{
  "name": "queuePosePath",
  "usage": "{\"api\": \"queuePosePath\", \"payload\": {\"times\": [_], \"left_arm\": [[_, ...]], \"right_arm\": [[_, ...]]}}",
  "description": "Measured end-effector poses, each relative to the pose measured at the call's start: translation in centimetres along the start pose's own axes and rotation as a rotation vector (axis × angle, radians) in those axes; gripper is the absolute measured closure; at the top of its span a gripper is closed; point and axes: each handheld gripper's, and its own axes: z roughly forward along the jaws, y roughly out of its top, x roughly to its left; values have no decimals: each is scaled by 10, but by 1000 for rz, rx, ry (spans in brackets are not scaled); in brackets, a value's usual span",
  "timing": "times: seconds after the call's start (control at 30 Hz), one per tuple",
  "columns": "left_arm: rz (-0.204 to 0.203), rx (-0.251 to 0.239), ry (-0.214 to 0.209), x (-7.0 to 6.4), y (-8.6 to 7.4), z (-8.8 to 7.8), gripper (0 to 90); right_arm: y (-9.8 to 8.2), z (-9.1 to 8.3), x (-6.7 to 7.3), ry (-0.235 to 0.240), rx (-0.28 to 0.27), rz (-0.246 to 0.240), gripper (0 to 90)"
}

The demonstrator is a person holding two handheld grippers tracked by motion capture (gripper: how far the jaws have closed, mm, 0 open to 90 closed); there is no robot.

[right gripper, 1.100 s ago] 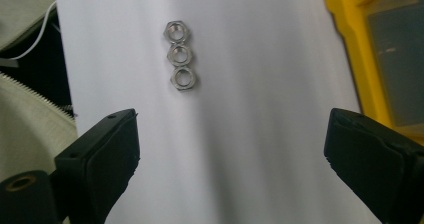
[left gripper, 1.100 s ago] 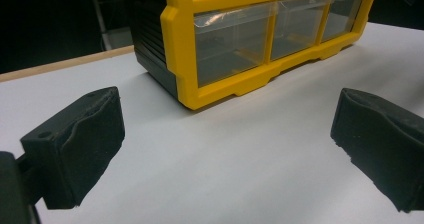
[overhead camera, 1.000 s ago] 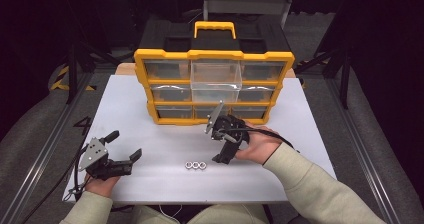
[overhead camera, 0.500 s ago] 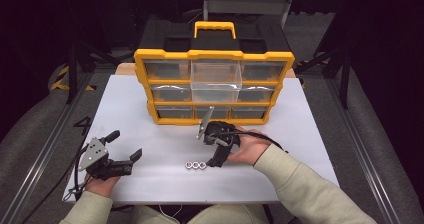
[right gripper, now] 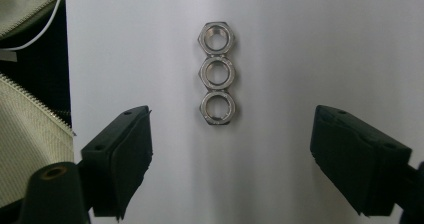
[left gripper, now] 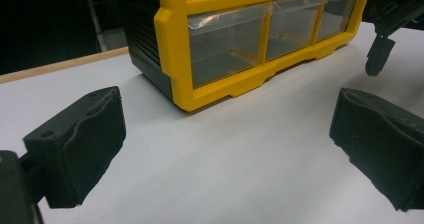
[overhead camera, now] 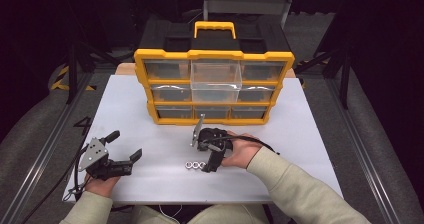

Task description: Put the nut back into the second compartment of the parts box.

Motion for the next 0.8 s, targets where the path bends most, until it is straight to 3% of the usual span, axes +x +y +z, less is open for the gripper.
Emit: {"api": "queuePosePath", "payload": {"times": [0.4,0.8], "left_arm": [[1,0,0,1,0,0,22],[-4,1,1,1,0,-1,22]], "right_arm": [[6,23,3,10,40,-17,282],[8,31,4,-4,77,-11,537]]}}
